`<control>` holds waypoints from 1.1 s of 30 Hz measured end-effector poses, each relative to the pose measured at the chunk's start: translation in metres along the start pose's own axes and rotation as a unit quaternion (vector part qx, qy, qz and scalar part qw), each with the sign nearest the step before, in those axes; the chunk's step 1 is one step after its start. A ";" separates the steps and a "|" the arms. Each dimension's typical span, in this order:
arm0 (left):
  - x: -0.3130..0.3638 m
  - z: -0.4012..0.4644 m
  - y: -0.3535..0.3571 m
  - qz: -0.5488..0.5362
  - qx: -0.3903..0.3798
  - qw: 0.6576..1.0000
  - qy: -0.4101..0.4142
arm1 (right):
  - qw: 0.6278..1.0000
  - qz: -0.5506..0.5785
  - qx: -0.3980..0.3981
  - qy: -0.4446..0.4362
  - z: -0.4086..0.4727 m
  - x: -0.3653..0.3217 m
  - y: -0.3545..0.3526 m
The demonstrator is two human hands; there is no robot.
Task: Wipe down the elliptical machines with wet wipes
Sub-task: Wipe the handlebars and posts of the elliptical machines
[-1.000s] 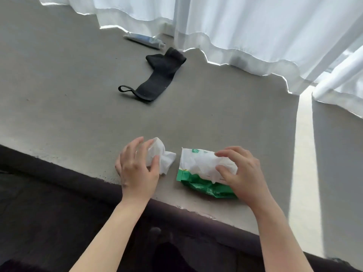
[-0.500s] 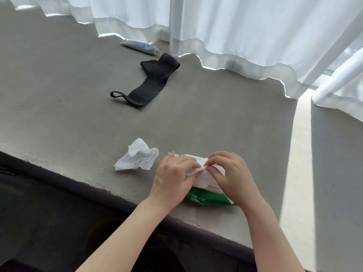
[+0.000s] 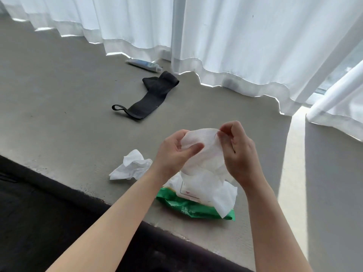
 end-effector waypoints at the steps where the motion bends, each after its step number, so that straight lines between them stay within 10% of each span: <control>1: -0.003 0.002 0.004 -0.036 -0.017 0.999 -0.015 | 1.000 0.007 0.005 -0.006 0.004 -0.003 -0.002; 12: -0.017 -0.003 -0.024 -0.028 0.068 0.996 -0.046 | 0.972 -0.024 -0.155 0.176 -0.024 0.052 0.040; 17: -0.006 -0.003 -0.035 0.002 0.100 0.995 -0.024 | 0.966 0.054 -0.059 0.246 -0.046 0.075 0.033; 22: 0.032 -0.010 -0.059 -0.034 0.153 0.987 0.030 | 0.975 0.041 -0.105 0.189 -0.042 0.065 0.026; 28: 0.067 -0.047 -0.083 0.015 0.174 0.982 0.075 | 0.913 -0.293 -0.254 0.131 -0.046 0.054 0.049; 33: 0.069 -0.079 -0.106 0.100 0.162 0.980 0.062 | 0.984 -0.003 -0.176 -0.040 -0.022 -0.069 0.067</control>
Point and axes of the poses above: each hand's wrist, its own z-axis towards the middle knuckle, its own y-axis out of the palm, x = y × z, the point moved 9 cm from there along z, towards the middle knuckle, and after that the axes turned 6 degrees about -x, right-handed, at the moved point
